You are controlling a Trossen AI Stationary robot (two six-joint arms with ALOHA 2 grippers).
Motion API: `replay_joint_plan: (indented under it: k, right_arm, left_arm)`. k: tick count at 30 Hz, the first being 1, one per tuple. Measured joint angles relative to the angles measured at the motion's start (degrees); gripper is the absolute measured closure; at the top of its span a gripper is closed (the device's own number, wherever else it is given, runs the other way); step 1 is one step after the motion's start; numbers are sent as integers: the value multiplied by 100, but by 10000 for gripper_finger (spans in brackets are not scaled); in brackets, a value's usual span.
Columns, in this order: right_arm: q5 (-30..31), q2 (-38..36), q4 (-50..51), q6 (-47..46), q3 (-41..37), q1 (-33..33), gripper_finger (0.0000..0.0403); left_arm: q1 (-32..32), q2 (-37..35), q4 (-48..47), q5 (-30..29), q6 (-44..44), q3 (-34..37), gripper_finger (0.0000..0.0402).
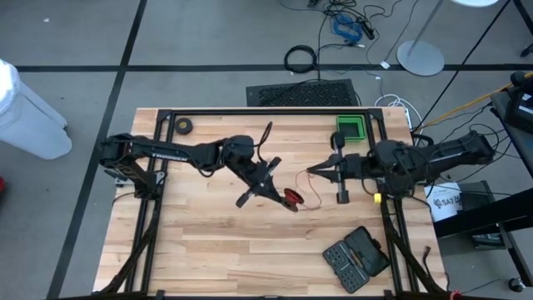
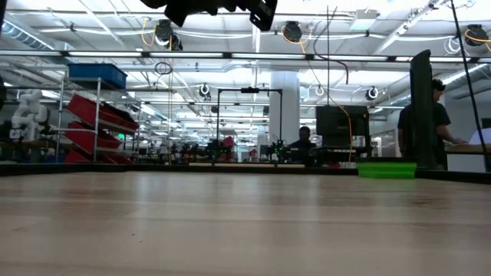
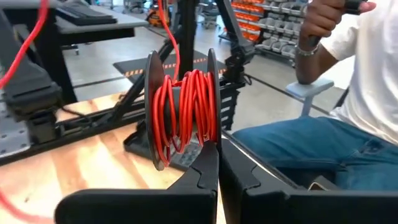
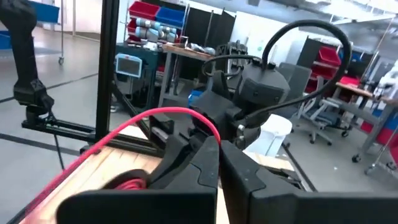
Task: Coil cords
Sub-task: Coil the red wire into the spool
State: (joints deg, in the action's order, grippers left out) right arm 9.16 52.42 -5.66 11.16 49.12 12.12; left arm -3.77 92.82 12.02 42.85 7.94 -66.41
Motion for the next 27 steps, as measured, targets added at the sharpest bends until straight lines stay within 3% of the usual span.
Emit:
replay_joint_plan:
  k: [5, 14, 27]
  right_arm:
    - [31, 536, -842, 222, 0, 0, 403]
    - [760, 1129, -2276, 479, 0, 0, 403]
    - [1234, 1444, -2425, 423, 0, -87, 403]
  left_arm:
    - [187, 0, 77, 2, -11, 0, 400]
    - [377, 0, 106, -26, -9, 0, 400]
    - [801, 0, 173, -24, 28, -277, 400]
